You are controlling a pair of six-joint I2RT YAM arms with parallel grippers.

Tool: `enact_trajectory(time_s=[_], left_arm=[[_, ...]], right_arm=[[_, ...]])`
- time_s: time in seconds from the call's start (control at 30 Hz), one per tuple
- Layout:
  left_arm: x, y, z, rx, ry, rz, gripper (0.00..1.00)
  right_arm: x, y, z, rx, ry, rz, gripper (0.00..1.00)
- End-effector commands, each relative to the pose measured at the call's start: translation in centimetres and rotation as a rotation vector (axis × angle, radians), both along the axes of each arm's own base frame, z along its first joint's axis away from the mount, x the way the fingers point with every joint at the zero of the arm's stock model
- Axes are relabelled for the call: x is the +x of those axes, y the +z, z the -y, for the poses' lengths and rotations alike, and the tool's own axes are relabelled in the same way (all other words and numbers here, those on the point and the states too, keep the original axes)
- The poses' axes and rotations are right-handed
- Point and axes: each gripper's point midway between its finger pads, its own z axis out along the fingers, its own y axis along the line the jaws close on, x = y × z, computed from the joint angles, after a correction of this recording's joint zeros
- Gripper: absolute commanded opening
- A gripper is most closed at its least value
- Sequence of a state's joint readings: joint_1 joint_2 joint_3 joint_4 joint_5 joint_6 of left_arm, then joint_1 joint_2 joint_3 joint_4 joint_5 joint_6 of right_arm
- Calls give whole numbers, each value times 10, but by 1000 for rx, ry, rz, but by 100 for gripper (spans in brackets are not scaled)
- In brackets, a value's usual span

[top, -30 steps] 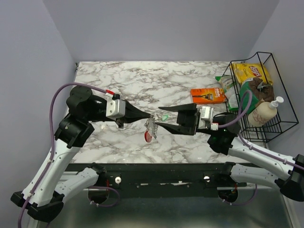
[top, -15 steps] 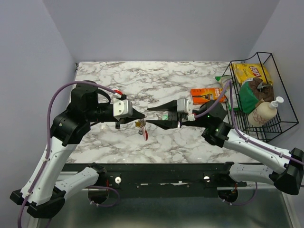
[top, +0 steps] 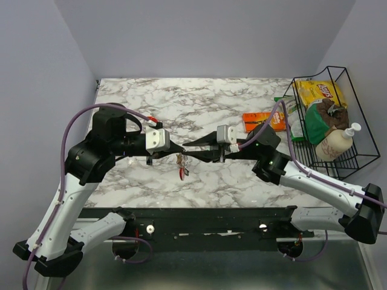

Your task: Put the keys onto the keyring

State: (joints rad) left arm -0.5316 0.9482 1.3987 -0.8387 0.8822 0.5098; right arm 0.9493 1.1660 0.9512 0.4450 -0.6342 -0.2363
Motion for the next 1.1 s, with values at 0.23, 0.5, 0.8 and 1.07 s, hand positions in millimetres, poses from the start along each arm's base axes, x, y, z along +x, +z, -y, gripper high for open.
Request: enact_trajectory(time_s=[0.23, 0.5, 0.8, 1.07], left_arm=[[-6, 15, 1, -51, -24, 54, 0], [-4, 23, 1, -87, -4, 82, 21], [-13, 57, 3, -304, 23, 80, 57], [-26, 56, 16, -399, -126, 0, 54]], right_arm=[[-5, 0, -4, -33, 38, -4, 1], [2, 4, 1, 0, -18, -14, 1], [1, 25, 17, 199, -62, -53, 0], [-18, 42, 39, 330, -26, -21, 1]])
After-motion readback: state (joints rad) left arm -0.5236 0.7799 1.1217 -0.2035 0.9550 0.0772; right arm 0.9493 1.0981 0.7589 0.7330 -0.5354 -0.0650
